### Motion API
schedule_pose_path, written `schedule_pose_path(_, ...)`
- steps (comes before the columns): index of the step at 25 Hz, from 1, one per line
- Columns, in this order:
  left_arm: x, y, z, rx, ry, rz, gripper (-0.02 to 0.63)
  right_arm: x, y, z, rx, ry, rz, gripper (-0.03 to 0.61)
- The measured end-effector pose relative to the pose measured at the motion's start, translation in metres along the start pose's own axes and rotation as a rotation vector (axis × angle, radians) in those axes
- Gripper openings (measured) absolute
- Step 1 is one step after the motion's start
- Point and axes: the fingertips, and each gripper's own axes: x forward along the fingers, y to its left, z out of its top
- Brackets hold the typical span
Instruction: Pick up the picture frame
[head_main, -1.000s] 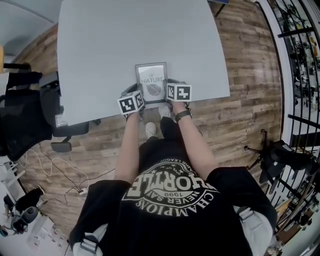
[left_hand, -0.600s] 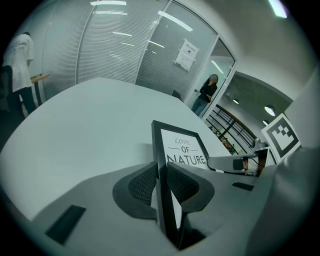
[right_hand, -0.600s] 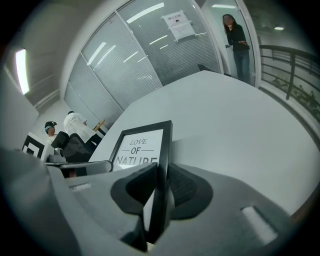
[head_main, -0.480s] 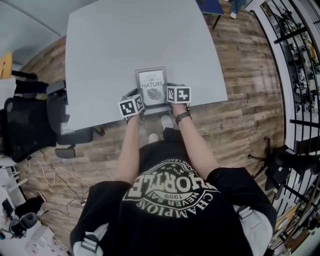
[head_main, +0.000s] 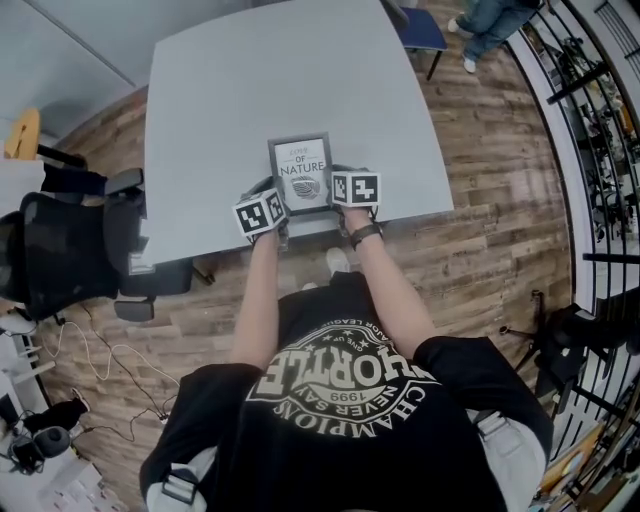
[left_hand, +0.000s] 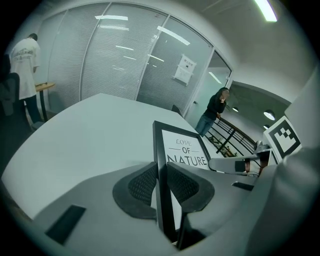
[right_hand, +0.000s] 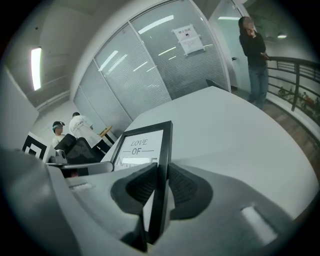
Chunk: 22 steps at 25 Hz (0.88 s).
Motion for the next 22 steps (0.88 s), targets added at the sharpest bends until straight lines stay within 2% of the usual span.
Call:
schedule_pose_path(8,-0.026,-0.008,0.03,0.016,-0.081,-0.013,0.071,-0.019,0.02,0.027,-0.045,-0.072,0.034,0.067)
schedule_pose_path(14,-0.047,-0.017,0.063,0.039,-0.163,-0.035,0.071,-0.043,0.04,0.063,-0.118,-0.157,0.043,0.067)
schedule_pose_path(19,-0.066,-0.026,0.093,0.068,-0.231,-0.05,0.071,-0.062,0.058,0.092,-0.135,-0.231,0.068,0.067)
schedule_pose_path(22,-0.085,-0.035,0.113,0.054,-0.277,-0.072,0.072,-0.081,0.069,0.112,-0.141,-0.28,0.091,0.067)
